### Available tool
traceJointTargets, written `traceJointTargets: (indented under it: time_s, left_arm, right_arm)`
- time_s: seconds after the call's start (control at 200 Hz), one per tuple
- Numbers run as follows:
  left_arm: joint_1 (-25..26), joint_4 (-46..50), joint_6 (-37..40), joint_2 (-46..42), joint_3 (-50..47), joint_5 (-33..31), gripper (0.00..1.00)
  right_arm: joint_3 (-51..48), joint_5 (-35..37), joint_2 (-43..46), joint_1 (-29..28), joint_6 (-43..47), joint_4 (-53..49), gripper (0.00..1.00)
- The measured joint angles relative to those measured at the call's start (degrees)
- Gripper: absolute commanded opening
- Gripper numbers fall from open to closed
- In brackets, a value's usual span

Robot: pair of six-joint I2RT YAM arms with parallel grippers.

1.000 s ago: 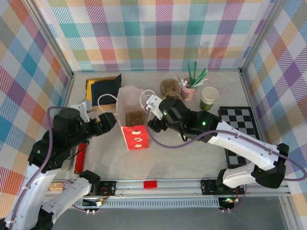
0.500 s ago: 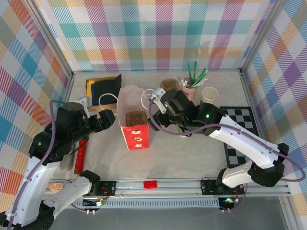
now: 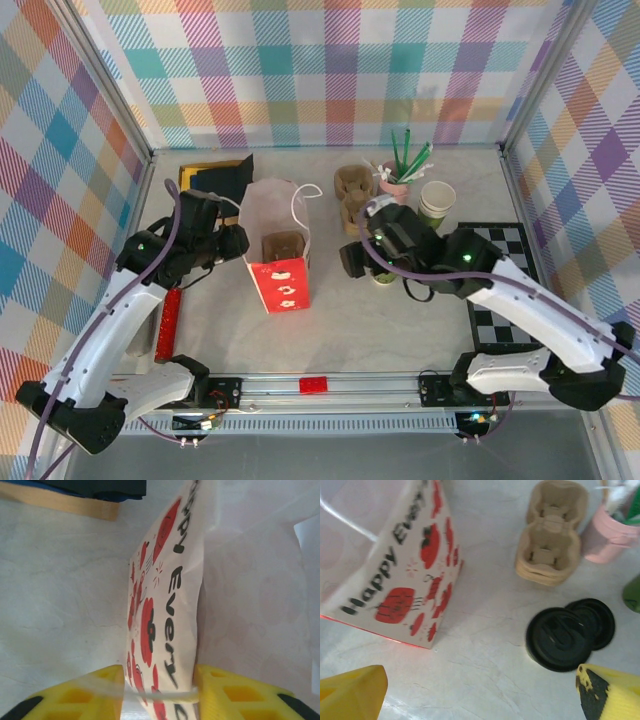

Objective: Pack the takeout coffee

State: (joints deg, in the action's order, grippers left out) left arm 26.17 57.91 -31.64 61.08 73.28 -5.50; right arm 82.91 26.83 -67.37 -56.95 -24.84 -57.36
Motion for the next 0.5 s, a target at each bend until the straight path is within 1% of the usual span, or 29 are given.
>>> traceJointTargets:
  time_s: [0.11, 0.205, 0.36, 0.5]
  left_arm:
    - [0.02, -0.24, -0.55, 0.9, 0.0, -0.15, 0.18]
    - [0.33, -1.11, -0.7, 1.79, 0.0, -0.15, 0.09]
    - [2.16, -1.57, -1.75, 3.52, 0.52, -0.35, 0.05]
    - [6.29, -2.1, -3.3, 6.08, 2.84, -1.75, 0.0]
  right_arm:
    - [-0.85, 1.38, 3.63, 1.55, -1.2, -2.03, 0.97]
    - [-1.88, 2.19, 5.53, 2.25, -1.79, -3.23, 0.96]
    - [-3.98, 2.34, 6.4, 2.27, -1.99, -3.63, 0.95]
    - [-4.98, 2.54, 6.47, 2.32, -1.9, -3.58, 0.94]
